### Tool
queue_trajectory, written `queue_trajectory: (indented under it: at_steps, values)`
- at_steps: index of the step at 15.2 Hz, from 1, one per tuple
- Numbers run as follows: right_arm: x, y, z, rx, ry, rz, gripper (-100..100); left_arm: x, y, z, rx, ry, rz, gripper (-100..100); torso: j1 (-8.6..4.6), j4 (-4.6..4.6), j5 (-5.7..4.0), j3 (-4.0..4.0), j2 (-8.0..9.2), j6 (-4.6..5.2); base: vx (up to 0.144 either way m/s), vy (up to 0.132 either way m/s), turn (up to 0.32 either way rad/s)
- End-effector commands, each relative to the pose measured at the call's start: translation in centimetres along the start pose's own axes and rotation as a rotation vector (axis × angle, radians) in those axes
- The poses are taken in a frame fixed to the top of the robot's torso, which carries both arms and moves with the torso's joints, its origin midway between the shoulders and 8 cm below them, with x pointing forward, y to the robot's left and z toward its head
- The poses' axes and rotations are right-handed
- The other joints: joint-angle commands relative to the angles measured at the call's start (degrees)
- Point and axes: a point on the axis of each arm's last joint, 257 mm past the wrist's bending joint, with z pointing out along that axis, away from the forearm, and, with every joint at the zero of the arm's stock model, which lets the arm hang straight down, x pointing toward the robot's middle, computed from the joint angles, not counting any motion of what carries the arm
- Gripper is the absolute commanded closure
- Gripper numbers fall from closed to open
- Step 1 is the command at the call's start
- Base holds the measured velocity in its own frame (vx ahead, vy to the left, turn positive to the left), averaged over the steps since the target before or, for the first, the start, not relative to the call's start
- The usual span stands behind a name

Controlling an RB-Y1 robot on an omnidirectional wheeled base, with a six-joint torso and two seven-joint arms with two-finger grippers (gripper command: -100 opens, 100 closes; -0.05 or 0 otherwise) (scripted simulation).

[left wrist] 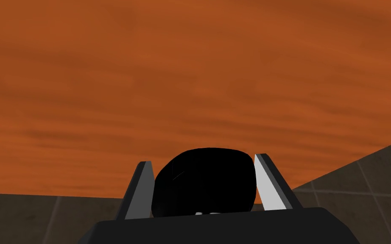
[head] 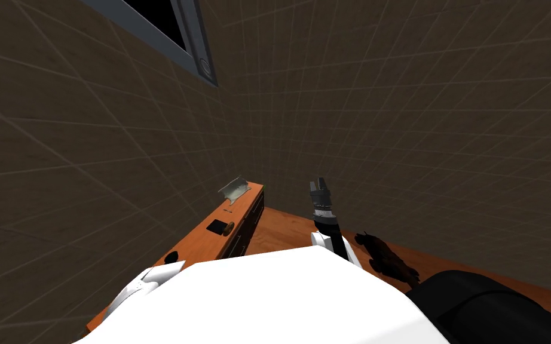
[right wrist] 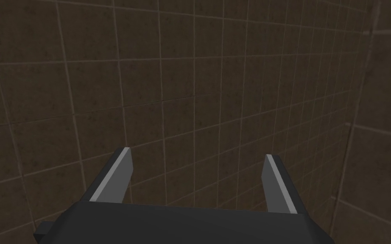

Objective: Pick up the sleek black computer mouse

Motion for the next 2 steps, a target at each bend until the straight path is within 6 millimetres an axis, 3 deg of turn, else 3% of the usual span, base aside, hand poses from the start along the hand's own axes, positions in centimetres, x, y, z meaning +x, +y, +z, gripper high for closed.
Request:
queue_trajectory:
  at_steps: [1,2]
  values:
    - [0.00,0.00,0.00,0.000,0.000,0.000,0,-0.28,-0.44,-0.28,0.000,0.000,0.003,100,0.00,0.00,0.00,0.00,0.00,0.00,-0.044,-0.027,0.012]
    - [0.00,0.00,0.00,0.000,0.000,0.000,0,-0.15,-0.29,-0.12,0.001,0.000,0.001,100,-0.01,0.00,0.00,0.00,0.00,0.00,-0.022,-0.017,0.003]
